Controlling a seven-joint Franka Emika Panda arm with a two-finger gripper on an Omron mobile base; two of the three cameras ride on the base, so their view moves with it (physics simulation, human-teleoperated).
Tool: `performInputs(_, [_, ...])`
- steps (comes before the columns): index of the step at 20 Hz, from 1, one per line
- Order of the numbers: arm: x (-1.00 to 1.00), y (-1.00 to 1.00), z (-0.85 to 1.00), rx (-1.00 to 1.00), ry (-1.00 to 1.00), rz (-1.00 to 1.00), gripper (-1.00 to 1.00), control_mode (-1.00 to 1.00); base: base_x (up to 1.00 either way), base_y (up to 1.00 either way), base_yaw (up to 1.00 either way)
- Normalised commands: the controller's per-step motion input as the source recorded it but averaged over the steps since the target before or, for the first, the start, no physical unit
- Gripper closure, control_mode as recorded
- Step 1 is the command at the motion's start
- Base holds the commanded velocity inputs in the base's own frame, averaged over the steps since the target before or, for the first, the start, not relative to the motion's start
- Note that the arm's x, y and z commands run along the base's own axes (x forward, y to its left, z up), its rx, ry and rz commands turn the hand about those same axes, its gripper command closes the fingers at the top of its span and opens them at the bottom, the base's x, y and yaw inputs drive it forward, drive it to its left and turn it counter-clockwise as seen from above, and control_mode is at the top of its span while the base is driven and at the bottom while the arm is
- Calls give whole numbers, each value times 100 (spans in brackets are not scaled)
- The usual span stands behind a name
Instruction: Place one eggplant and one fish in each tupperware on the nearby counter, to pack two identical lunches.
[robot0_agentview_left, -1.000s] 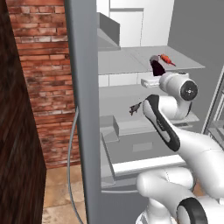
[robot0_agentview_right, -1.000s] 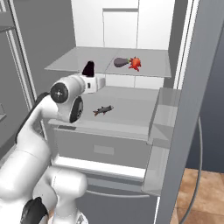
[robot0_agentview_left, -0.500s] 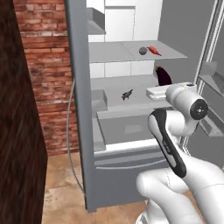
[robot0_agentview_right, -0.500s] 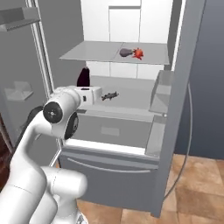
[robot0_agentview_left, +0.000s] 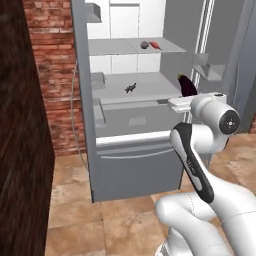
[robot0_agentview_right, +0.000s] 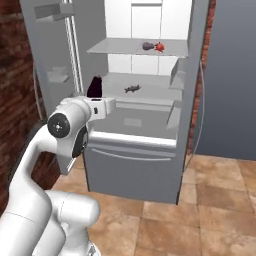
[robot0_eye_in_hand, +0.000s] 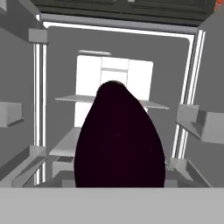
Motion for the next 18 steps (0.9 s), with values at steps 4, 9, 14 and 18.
performInputs(4, [0,0,0,0,0,0,100,100,-99,-58,0])
performInputs(9, [0,0,0,0,0,0,100,100,-43,-84,0])
performInputs(14, [0,0,0,0,0,0,100,100,-1,-95,1])
performInputs(18, [0,0,0,0,0,0,100,100,3,-100,13])
